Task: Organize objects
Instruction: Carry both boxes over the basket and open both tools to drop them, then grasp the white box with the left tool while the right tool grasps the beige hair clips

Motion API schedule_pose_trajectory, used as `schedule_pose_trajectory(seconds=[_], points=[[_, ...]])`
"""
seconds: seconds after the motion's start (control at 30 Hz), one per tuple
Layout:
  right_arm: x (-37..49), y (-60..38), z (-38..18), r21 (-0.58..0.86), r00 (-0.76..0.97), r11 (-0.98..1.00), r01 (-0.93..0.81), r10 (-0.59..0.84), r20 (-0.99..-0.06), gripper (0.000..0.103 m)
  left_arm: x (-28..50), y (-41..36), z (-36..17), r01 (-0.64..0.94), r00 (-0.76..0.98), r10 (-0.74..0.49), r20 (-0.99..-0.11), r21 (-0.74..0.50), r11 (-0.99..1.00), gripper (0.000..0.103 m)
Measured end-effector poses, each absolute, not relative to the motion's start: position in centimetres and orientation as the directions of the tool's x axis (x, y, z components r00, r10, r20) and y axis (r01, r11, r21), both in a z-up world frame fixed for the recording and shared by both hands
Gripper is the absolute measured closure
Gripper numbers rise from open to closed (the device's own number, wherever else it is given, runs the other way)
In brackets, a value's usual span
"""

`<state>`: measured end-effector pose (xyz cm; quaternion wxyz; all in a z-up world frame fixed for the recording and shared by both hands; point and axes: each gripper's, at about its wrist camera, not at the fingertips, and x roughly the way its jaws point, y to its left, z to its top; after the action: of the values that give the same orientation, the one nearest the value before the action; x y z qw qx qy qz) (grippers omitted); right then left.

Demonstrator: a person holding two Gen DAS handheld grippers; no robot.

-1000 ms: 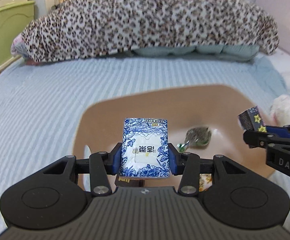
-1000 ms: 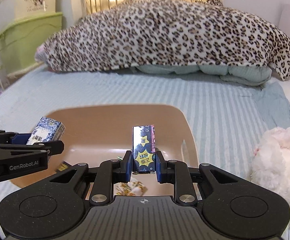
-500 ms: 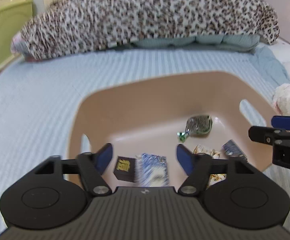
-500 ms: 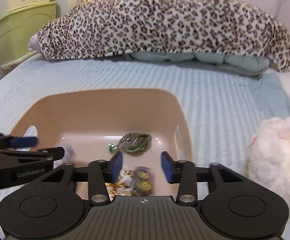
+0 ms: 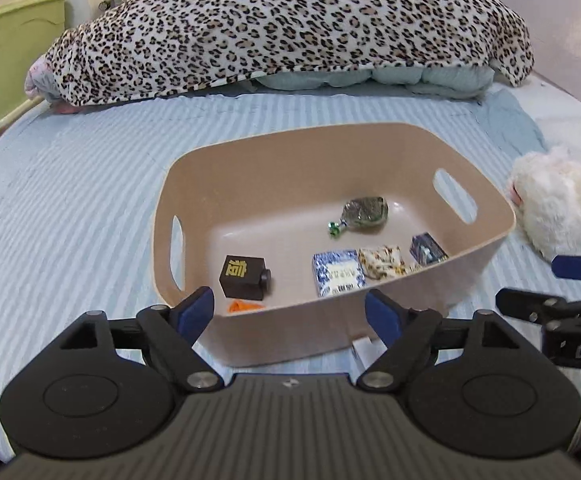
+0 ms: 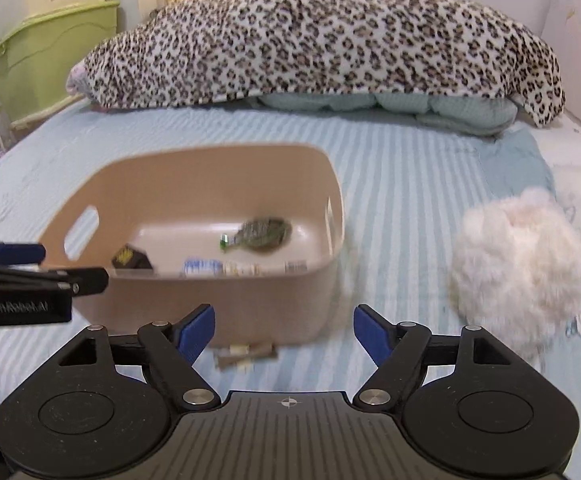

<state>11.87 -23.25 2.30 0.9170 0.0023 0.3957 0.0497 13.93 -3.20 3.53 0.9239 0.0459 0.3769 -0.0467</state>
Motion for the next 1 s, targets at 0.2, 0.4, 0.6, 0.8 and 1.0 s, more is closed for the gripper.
schedule_pose_trajectory(seconds=[0.2, 0.4, 0.6, 0.8, 1.0], points=[[11.5, -23.5, -0.8, 0.051, 0.633, 0.995, -0.085, 0.094, -0.769, 0.025, 12.8, -4.0, 2.2, 0.137, 0.674, -0.083, -0.734, 0.013, 0.991, 0.018], [11.8, -23.7, -2.8, 0.046, 0.602, 0.995, -0.087, 0.089, -0.793, 0.025, 13.9, -5.2, -0.8, 0.13, 0.61, -0.082, -0.788, -0.002, 0.991, 0.018], [12.4, -23.4, -5.0, 0.057, 0.549, 0.995, -0.085, 0.095, -0.83, 0.025, 15.7, -6.3, -4.2, 0.118, 0.565, -0.09, -0.82, -0.027, 0.993, 0.019], [12.8, -22.6, -6.1, 0.014, 0.535, 0.995, -0.097, 0.063, -0.843, 0.025, 16.7, -6.2, -6.7, 0.117, 0.51, -0.125, -0.851, -0.075, 0.99, 0.035], [13.8, -22.1, -6.7, 0.023, 0.52, 0.995, -0.102, 0.073, -0.851, 0.025, 16.4, -5.3, -6.2, 0.114, 0.528, -0.08, -0.845, -0.023, 0.993, 0.086]])
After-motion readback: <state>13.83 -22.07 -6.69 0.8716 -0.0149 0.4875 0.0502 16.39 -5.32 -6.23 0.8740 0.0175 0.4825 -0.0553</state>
